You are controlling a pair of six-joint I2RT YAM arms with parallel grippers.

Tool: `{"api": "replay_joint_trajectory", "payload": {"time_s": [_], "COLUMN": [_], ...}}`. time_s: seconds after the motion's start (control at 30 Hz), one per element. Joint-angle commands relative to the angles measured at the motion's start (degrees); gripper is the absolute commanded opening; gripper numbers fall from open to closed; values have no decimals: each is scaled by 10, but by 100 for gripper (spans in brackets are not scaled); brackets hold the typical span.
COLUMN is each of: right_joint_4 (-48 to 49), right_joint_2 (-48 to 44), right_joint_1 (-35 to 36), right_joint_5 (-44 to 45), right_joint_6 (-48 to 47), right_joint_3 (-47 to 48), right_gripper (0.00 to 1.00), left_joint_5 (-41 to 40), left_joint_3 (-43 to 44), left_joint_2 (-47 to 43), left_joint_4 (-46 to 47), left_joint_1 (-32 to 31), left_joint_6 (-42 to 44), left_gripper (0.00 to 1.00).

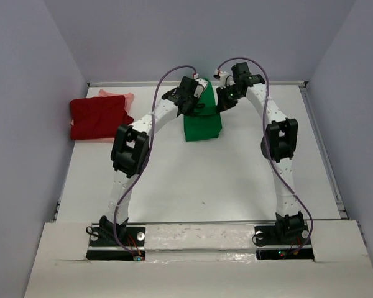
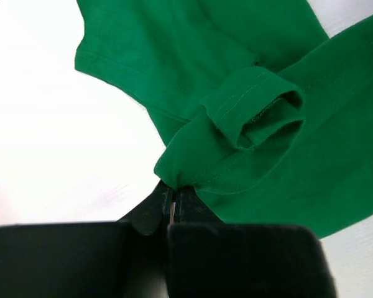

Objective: Fold and stack the t-shirts
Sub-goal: Fold the folded rectangular tshirt in 1/3 of the way

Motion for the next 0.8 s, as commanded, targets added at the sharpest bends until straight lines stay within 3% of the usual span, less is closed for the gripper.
{"api": "replay_joint_trajectory", "payload": {"time_s": [0.0,0.77], "right_joint_4": [37,94], "right_joint_2": [9,39], "right_joint_1": [-5,-5], "right_joint_5": [-9,-13], "right_joint_6": [-3,-7], "right_joint_3": [9,26], "right_gripper": [0,0], "left_joint_5": [-43,-100], "left_joint_3": [30,53], "left_joint_2": [10,49], "left_joint_4": [2,13], "left_joint_1": [4,1], "left_joint_6": [2,17], "left_gripper": [0,0]}}
